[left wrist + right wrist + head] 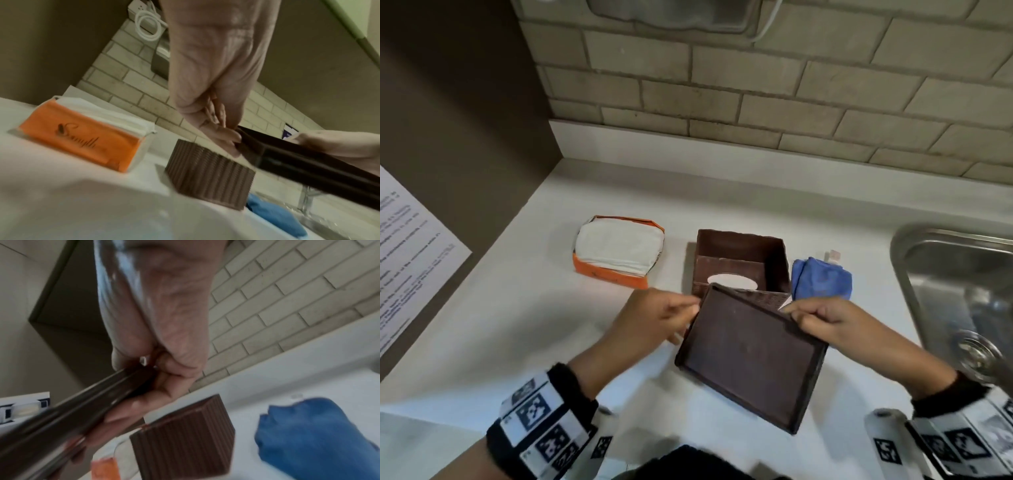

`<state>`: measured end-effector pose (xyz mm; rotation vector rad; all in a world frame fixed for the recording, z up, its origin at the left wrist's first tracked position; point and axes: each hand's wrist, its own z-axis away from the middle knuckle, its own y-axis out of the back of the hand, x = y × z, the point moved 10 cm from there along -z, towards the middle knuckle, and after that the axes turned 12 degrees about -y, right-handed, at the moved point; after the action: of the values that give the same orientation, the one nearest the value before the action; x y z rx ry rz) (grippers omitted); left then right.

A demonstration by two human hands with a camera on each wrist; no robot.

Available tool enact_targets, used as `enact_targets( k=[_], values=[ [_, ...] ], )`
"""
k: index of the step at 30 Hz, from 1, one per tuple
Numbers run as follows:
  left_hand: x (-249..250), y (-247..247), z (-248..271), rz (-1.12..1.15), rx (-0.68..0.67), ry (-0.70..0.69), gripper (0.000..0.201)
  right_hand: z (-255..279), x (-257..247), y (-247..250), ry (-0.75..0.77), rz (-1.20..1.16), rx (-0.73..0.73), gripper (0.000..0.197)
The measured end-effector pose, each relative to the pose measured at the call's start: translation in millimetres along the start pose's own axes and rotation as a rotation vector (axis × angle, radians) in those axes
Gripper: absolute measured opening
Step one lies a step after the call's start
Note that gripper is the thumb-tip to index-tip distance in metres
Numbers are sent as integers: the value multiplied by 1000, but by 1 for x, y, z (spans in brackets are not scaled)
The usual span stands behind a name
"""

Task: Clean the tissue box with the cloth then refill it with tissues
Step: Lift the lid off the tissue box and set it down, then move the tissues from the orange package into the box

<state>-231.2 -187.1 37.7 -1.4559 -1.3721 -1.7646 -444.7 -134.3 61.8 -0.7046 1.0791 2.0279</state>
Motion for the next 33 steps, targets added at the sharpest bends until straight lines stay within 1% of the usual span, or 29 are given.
enact_targets(
  k=[1, 3, 5, 8, 9, 12, 15, 17, 19, 23, 27, 29, 31, 32, 33],
  values=[
    [-5, -3, 7, -39, -2, 16, 15, -4, 7, -2, -17, -35, 29, 29],
    [-19, -9, 20, -44, -6, 82, 13, -13, 19, -6, -34, -91, 101, 25],
    [-31, -20, 27, -57, -43, 128, 23, -22, 28, -12, -30, -56, 159, 22],
    [-46, -34, 30, -259, -124, 107, 40, -39, 45, -25, -1, 92, 196, 26],
    [-50, -37, 30, -295, -122, 105, 40, -44, 50, -27, 1, 147, 215, 25],
    [-57, -41, 31, -295, -71, 105, 30, -52, 58, -31, 10, 302, 283, 20],
    [-57, -42, 35, -216, -22, 134, 22, -52, 58, -31, 19, 403, 365, 18],
    [-55, -41, 37, -190, 7, 143, 22, -52, 57, -31, 26, 428, 405, 18],
    [-53, -39, 37, -221, 20, 137, 21, -53, 56, -31, 21, 443, 443, 18],
    [-58, -37, 34, -299, 34, 147, 31, -54, 51, -30, 35, 484, 524, 15],
    [-65, -37, 37, -223, 11, 197, 33, -43, 43, -36, -11, 583, 542, 10],
    [-60, -27, 38, -194, -6, 210, 29, -33, 21, -39, 19, 595, 560, 8],
    [-52, -1, 34, -166, 51, 188, 17, -24, -12, -49, 109, 528, 505, 12],
    [-48, 18, 30, -164, 93, 183, 12, -23, -30, -56, 146, 447, 444, 14],
    [-44, 39, 24, -177, 138, 173, 12, -25, -47, -62, 167, 325, 370, 17]
  ],
)
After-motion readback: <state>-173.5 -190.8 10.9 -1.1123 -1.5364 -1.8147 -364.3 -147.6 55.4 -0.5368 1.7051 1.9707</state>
